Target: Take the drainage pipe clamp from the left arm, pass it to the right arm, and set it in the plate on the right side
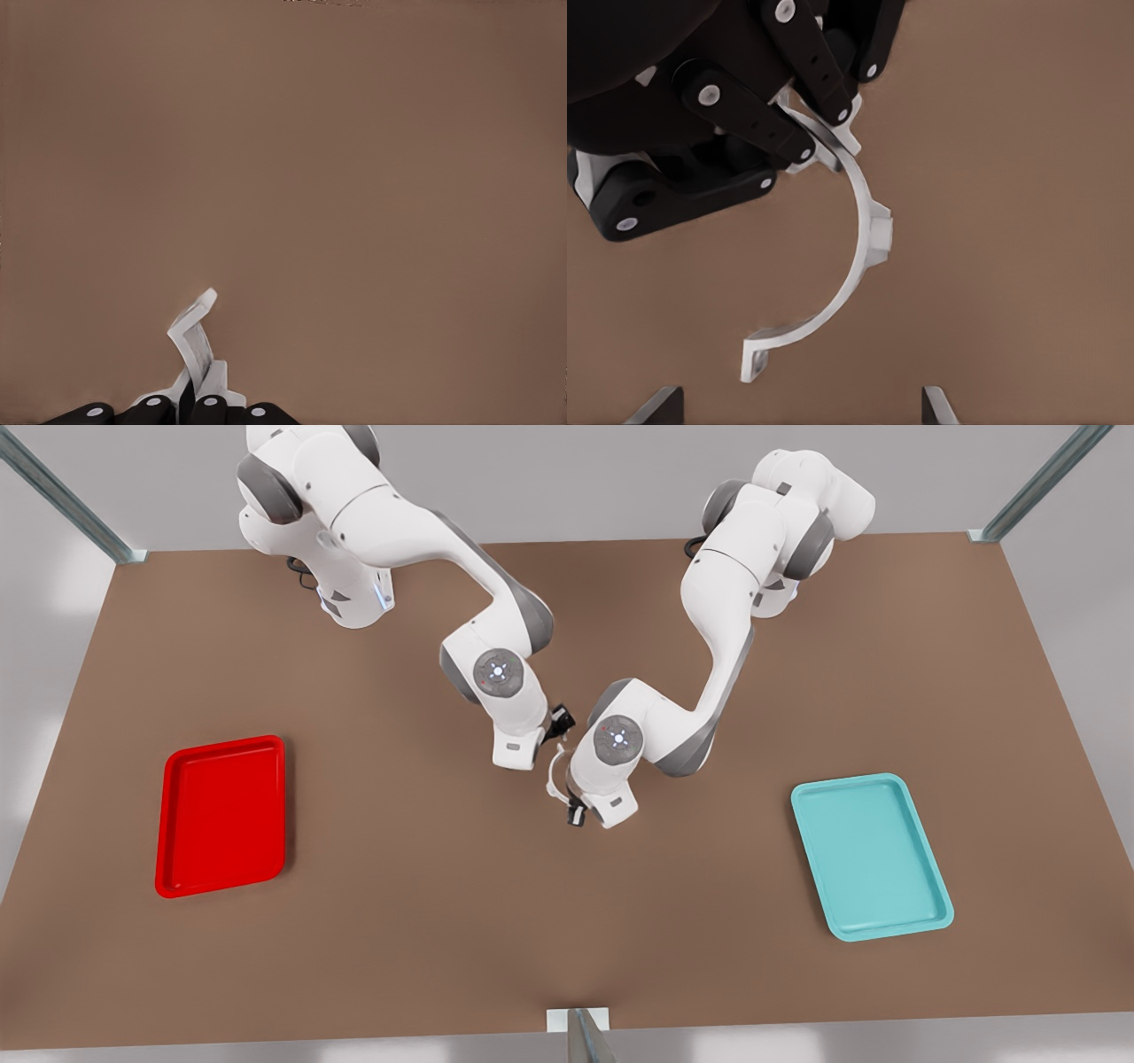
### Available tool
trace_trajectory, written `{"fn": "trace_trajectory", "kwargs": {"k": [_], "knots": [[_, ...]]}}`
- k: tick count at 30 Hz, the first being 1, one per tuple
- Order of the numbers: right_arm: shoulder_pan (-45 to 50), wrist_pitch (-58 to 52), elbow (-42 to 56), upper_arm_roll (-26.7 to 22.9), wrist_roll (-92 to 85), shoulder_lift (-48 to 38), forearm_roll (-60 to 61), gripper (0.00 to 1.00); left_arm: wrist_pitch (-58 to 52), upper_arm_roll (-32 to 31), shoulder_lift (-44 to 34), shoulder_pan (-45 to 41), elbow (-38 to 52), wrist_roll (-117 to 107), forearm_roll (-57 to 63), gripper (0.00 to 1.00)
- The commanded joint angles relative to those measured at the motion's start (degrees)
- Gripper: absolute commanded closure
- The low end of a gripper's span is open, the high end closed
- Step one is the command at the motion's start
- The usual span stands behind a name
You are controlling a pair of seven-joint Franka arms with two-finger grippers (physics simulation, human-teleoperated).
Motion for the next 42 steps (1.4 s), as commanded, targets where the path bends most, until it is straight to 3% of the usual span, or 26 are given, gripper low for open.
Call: {"fn": "trace_trajectory", "kwargs": {"k": [1, 3, 9, 20, 21, 23, 24, 25, 26, 31, 37, 40, 42], "knots": [[0.0, 6.5, -1.4, 0.1, 1.3, -0.6, 0.2, 0.0, -0.6, 0.0, -0.1, -0.1, 0.0, -35.2, -0.2, 0.79], [-0.1, 6.5, -1.8, 0.0, 1.3, -0.6, 0.2, 0.0, -0.7, 0.0, -0.1, -0.1, -0.1, -34.9, 0.1, 0.79], [-0.1, 10.9, -1.3, 0.0, 1.3, 3.4, 0.1, 0.0, -0.7, 0.0, -0.3, -0.1, -1.7, -6.4, -0.2, 0.79], [0.7, 14.3, -0.9, 0.0, 1.3, 7.5, 0.0, 0.01, -0.7, 0.0, -0.9, 0.0, -1.7, -7.8, -0.7, 0.79], [0.7, 14.2, -0.8, 0.0, 1.3, 7.4, 0.0, 0.13, -0.7, 0.0, -0.9, 0.0, -1.7, -7.8, -0.6, 0.79], [0.6, 14.2, -0.7, 0.0, 1.2, 7.5, -0.1, 0.62, -0.6, 0.0, -0.9, -0.1, -1.7, -7.8, -0.6, 0.79], [0.6, 14.2, -0.7, 0.0, 1.1, 7.4, -0.1, 0.78, -0.6, 0.0, -0.9, -0.1, -1.7, -7.8, -0.6, 0.79], [0.5, 14.2, -0.7, 0.0, 1.1, 7.4, 0.0, 0.79, -0.6, 0.0, -0.9, -0.1, -1.7, -7.1, -0.5, 0.79], [0.5, 14.1, -0.5, 0.0, 1.3, 7.5, 0.0, 0.79, -0.4, 0.0, -0.9, 0.0, -1.7, -7.6, -0.4, 0.0], [0.5, 13.0, 0.9, 0.0, 0.4, 7.4, -0.1, 0.79, -1.0, 0.3, -1.3, 0.7, -1.3, -7.1, -0.2, 0.0], [0.3, 13.0, 0.8, 0.0, 0.1, 7.4, -0.1, 0.79, -11.4, 0.0, -4.3, 4.0, 1.1, -6.9, -4.2, 0.0], [0.2, 13.0, 0.7, 0.0, 0.0, 7.4, -0.1, 0.79, -19.4, 0.1, -4.4, 8.1, 3.9, -0.3, -4.7, 0.0], [0.0, 13.0, 0.4, 0.0, -0.4, 7.3, 0.0, 0.79, -30.9, 0.3, -4.7, 16.3, 8.9, 19.3, -5.0, 0.0]]}}
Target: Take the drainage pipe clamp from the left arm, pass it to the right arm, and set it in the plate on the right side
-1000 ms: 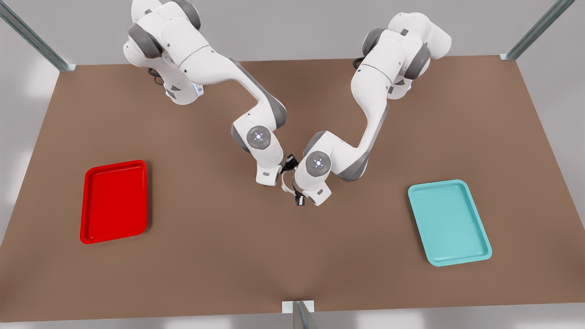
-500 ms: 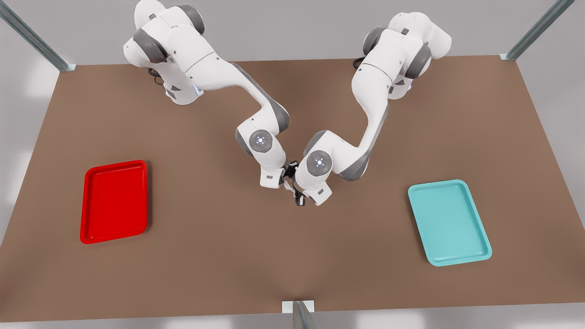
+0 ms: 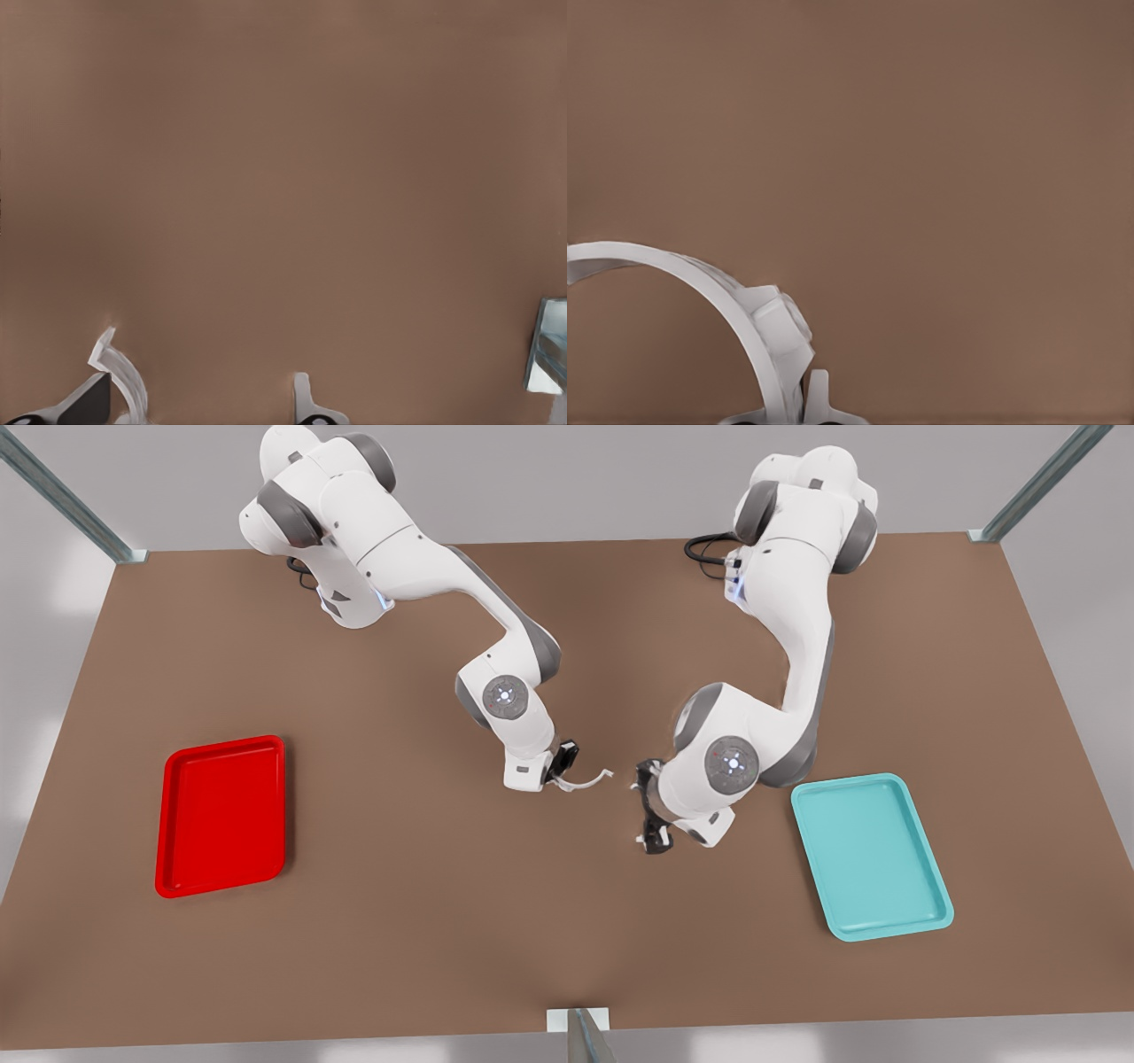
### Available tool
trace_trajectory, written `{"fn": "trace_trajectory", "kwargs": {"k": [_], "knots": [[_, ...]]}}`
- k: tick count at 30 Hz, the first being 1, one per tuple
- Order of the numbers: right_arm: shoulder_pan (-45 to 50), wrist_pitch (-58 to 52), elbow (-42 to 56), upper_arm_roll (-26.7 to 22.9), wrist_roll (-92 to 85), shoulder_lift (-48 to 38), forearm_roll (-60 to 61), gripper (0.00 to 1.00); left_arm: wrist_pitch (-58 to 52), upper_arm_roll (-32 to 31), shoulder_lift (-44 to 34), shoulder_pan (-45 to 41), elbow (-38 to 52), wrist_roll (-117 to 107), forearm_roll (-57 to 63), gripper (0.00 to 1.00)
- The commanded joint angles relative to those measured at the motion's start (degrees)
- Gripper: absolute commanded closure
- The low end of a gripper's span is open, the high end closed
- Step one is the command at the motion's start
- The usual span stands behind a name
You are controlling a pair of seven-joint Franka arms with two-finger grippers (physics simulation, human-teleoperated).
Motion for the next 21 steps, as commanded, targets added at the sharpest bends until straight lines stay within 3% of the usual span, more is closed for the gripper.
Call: {"fn": "trace_trajectory", "kwargs": {"k": [1, 4, 5, 6, 7, 12, 17, 21], "knots": [[-0.2, -0.1, -0.3, 0.0, 0.7, -0.1, -0.2, 0.79, -20.2, 0.4, -1.3, 6.8, 4.1, 40.7, -0.2, 0.0], [-1.3, -1.3, -2.0, -0.3, 0.0, -0.9, -0.8, 0.79, -24.7, -0.1, -6.0, 16.9, 4.2, 104.7, 10.1, 0.0], [-2.7, -1.4, -3.9, -0.4, -1.9, -2.2, -0.9, 0.79, -23.3, -0.8, -11.4, 21.1, -3.9, 127.6, 14.1, 0.0], [-4.0, -1.5, -5.7, -0.6, -3.9, -3.5, -1.1, 0.79, -13.4, -3.0, -20.3, 22.9, -19.0, 130.8, 15.1, 0.0], [-6.8, -1.5, -8.5, -0.7, -8.3, -5.1, -1.1, 0.79, -16.1, -4.4, -22.8, 20.5, -22.3, 130.8, 21.4, 0.0], [-18.0, -3.2, -21.4, -0.8, -32.4, -18.5, -8.1, 0.79, -22.5, -6.9, -21.5, 19.8, -21.4, 129.3, 20.3, 0.0], [-36.2, -6.2, -22.1, -0.8, -54.1, -17.0, -8.5, 0.79, -20.3, -7.8, -23.1, 20.0, -20.2, 129.7, 19.1, 0.0], [-42.0, -5.6, -21.6, -1.2, -58.6, -15.2, -11.0, 0.79, -21.6, -7.7, -23.4, 20.5, -20.3, 129.9, 18.9, 0.0]]}}
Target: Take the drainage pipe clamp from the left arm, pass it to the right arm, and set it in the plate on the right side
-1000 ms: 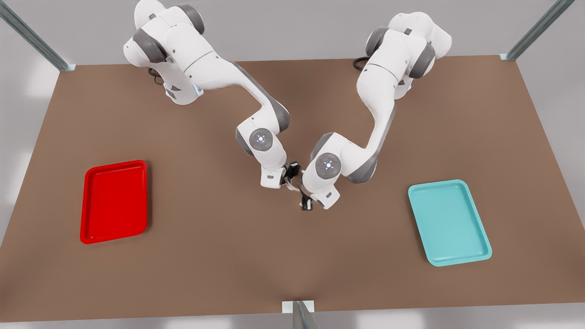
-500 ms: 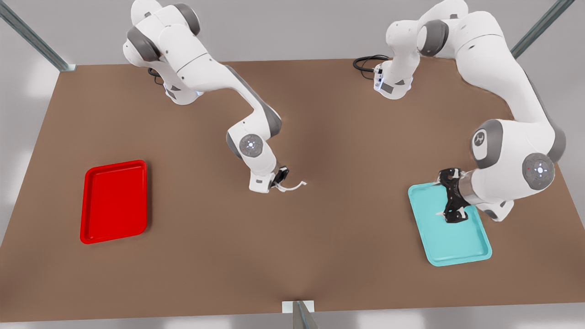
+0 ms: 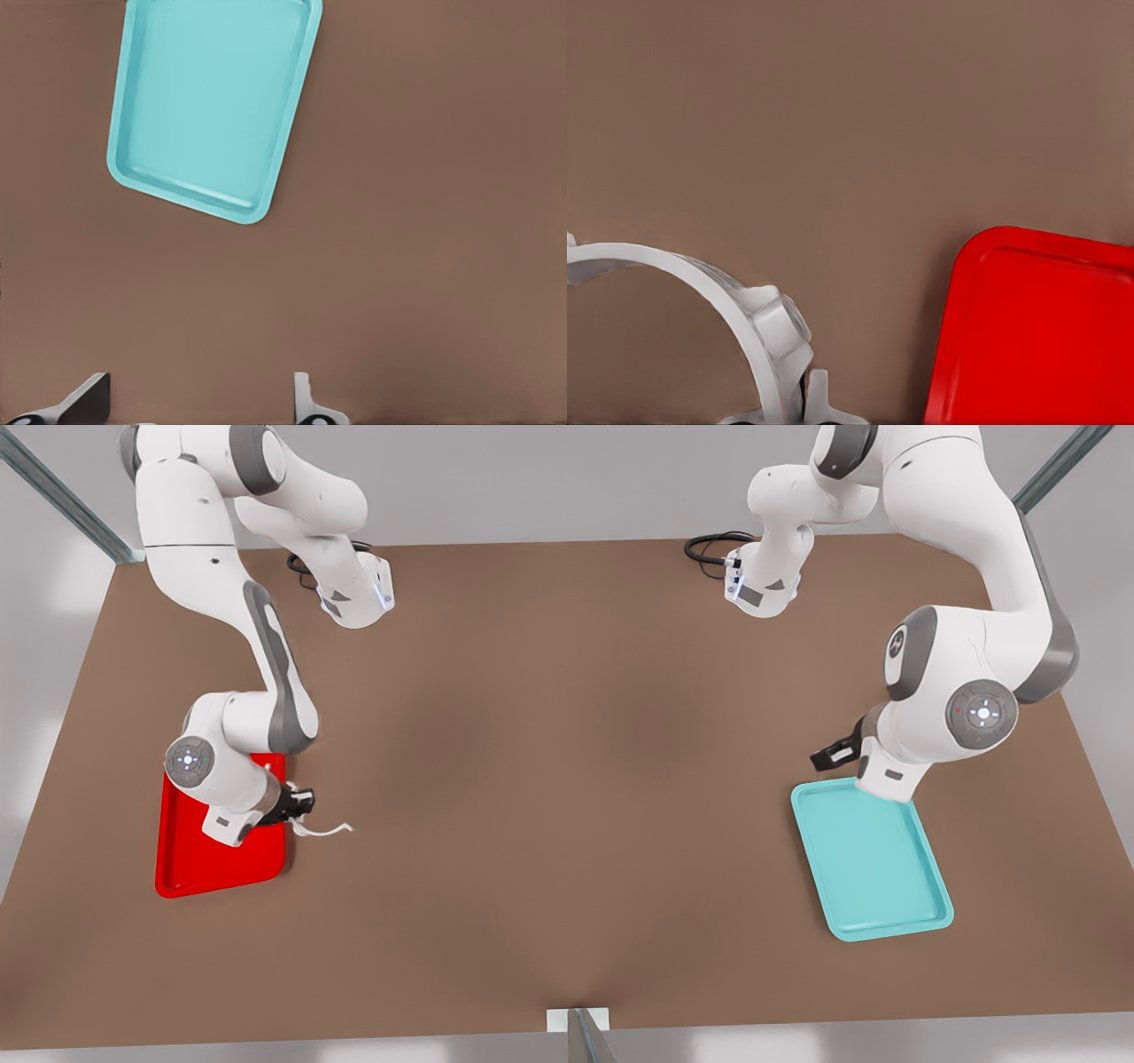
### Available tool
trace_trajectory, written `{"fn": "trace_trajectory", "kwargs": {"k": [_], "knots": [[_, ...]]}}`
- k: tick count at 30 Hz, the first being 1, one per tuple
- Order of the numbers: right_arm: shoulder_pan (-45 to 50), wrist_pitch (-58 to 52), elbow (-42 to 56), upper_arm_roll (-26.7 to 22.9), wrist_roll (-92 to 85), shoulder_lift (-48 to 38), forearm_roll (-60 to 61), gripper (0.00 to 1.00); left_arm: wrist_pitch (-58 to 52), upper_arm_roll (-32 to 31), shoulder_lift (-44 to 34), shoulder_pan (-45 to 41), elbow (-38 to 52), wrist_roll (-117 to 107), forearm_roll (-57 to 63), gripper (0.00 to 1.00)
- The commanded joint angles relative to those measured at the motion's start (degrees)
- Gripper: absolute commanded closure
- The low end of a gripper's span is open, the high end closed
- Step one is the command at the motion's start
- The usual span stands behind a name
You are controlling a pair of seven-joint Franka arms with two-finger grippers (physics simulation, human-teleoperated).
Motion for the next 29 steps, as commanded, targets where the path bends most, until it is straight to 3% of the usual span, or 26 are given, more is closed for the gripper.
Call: {"fn": "trace_trajectory", "kwargs": {"k": [1, 6, 11, 12, 18, 19, 20, 21, 23, 26, 29], "knots": [[-2.1, 0.0, 0.1, -1.1, -35.0, 0.3, -3.5, 0.79, -1.3, 0.0, -0.1, 0.4, 0.0, 43.9, 0.3, 0.0], [-16.8, 7.5, 3.1, -1.8, -52.4, 5.0, -5.2, 0.79, -1.5, 0.0, 0.1, 0.4, -0.3, 43.9, 0.0, 0.0], [-18.1, 9.7, 1.8, -1.8, -53.1, 5.7, -4.3, 0.79, -2.0, 0.0, 0.0, 0.4, -0.3, 43.8, 0.0, 0.0], [-18.1, 9.9, 1.1, -1.7, -52.7, 5.5, -4.2, 0.0, -2.7, -0.1, -0.1, 0.3, -0.3, 43.8, 0.0, 0.0], [-17.7, 9.4, 1.7, -1.4, -52.3, 5.6, -4.1, 0.0, -7.5, -1.1, -0.6, 0.3, 0.1, 44.0, 0.8, 0.0], [-17.3, 5.5, 3.8, 0.0, -51.3, 5.5, 0.5, 0.0, -8.4, -1.0, -1.2, 0.3, 0.1, 43.9, 1.0, 0.0], [-13.9, -6.2, 10.7, 0.3, -43.5, 6.5, 2.0, 0.0, -8.7, -1.0, -1.1, 0.3, 0.1, 43.9, 1.1, 0.0], [-6.3, -24.6, 19.1, 0.1, -16.8, 7.7, 0.9, 0.0, -8.8, -1.0, -1.1, 0.3, 0.1, 43.9, 1.1, 0.0], [5.3, -40.2, 24.0, 0.0, 18.1, 6.4, -0.7, 0.0, -8.8, -1.0, -1.2, 0.3, 0.1, 43.7, 1.0, 0.0], [6.8, -46.2, 19.5, 0.2, 19.1, -11.8, -1.9, 0.0, -8.8, -1.0, -1.2, 0.4, 0.1, 43.6, 1.1, 0.0], [6.7, -47.6, 20.0, 0.3, 20.2, -14.7, -4.3, 0.0, -8.8, -1.0, -1.2, 0.4, 0.1, 43.5, 1.1, 0.0]]}}
